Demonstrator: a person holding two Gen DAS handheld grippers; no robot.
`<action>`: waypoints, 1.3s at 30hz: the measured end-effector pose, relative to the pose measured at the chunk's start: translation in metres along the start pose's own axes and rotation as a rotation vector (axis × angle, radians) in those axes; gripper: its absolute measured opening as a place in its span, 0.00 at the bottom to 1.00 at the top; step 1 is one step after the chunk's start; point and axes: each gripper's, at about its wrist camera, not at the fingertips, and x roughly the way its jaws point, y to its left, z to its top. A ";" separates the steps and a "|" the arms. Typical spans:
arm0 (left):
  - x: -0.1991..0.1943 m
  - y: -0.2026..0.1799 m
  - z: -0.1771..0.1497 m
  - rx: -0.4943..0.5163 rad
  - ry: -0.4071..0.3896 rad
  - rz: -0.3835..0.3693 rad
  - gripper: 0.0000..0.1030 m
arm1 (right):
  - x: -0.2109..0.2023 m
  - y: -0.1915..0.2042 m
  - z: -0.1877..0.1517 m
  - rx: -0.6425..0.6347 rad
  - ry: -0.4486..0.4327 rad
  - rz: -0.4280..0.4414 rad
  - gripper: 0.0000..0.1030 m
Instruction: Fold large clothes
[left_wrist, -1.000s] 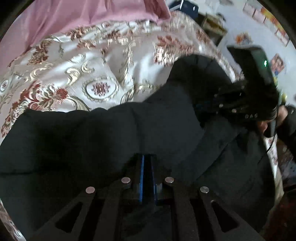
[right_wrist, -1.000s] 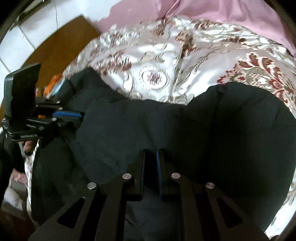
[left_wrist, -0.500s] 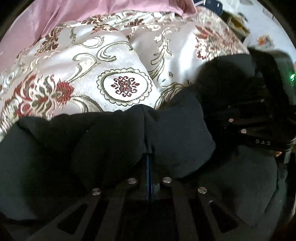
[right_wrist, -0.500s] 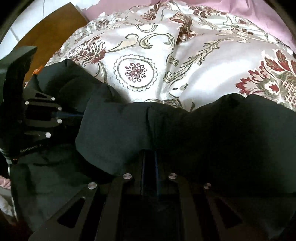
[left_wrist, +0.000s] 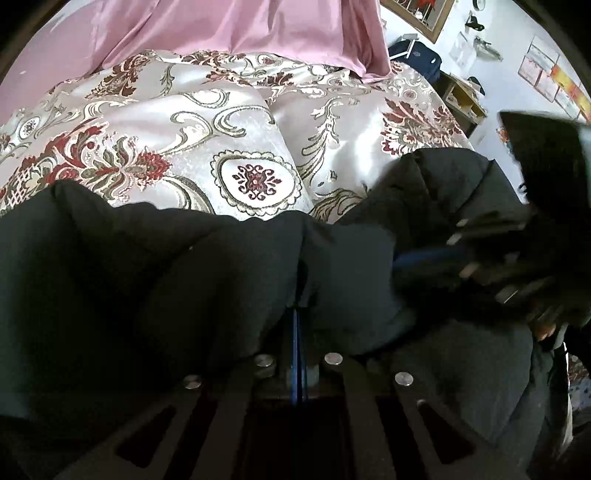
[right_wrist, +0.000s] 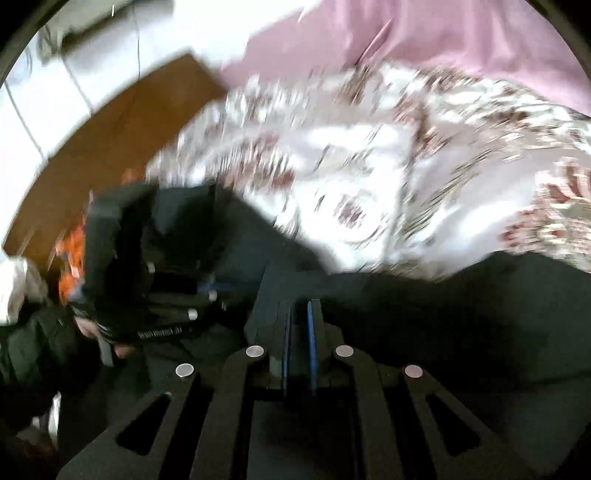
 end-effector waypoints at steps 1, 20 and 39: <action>0.002 0.000 0.000 0.006 0.003 0.005 0.04 | 0.011 0.003 -0.003 -0.019 0.035 -0.027 0.06; -0.023 -0.029 0.003 0.001 -0.020 0.218 0.04 | -0.010 -0.018 -0.032 0.187 -0.049 0.031 0.23; -0.165 -0.092 -0.050 -0.175 -0.270 0.248 0.98 | -0.172 0.029 -0.075 0.088 -0.293 -0.218 0.88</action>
